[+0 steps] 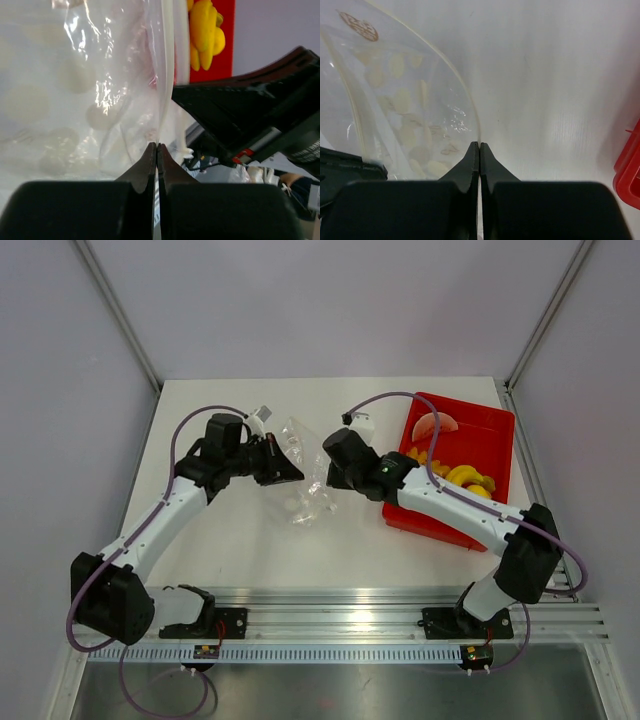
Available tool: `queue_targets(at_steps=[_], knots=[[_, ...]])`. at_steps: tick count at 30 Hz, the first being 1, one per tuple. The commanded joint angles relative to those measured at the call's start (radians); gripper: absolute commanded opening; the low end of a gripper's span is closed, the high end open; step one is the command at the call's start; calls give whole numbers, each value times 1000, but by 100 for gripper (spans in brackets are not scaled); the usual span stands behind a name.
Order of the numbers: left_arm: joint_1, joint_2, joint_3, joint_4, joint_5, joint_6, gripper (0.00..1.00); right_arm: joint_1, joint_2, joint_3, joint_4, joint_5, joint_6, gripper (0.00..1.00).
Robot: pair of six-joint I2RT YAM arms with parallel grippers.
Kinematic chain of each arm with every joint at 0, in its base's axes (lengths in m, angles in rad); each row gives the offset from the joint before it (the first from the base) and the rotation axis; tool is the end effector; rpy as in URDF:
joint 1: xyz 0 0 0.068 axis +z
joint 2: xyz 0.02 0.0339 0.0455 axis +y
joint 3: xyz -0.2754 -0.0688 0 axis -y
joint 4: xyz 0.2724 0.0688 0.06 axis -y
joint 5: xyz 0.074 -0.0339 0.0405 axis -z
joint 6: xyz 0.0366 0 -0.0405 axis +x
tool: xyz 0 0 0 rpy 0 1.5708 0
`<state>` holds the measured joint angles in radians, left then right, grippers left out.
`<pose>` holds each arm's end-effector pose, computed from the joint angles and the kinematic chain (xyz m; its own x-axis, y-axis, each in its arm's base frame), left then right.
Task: Place the food in the zip-top bag and seal the zipper
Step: Open the zipper of the food storage bag.
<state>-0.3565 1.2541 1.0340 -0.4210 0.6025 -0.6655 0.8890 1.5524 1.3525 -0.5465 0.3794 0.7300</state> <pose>0.2707 -0.1230 0.3120 -0.8812 -0.2147 -0.4211 0.2149 0.6115 -0.7615 0.2457 0.2812 0.3202 -0.6856 0.1383 -0.7148 -0.1244 0.9451 0.3022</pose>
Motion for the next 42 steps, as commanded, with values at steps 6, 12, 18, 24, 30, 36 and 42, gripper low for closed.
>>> queue_targets(at_steps=[6, 12, 18, 24, 30, 36, 42], knots=[[-42, 53, 104, 102, 122, -40, 0, -33, 60, -78, 43, 47, 95, 0], [-27, 100, 192, 38, 131, 14, 0, -61, 6, -171, 80, 20, 109, 0], [-25, 143, 224, 18, 126, 27, 0, -73, -32, -236, 157, -65, 132, 0], [-27, 208, 264, -126, 73, 162, 0, -79, -61, -271, 187, -120, 177, 3], [-29, 191, 262, -156, 77, 247, 0, -82, -127, -242, 208, -116, 137, 60], [-29, 180, 278, -188, 137, 323, 0, -87, -77, -155, 132, -128, 28, 77], [-29, 169, 262, -191, 138, 340, 0, -116, -49, -148, 172, -211, 5, 40]])
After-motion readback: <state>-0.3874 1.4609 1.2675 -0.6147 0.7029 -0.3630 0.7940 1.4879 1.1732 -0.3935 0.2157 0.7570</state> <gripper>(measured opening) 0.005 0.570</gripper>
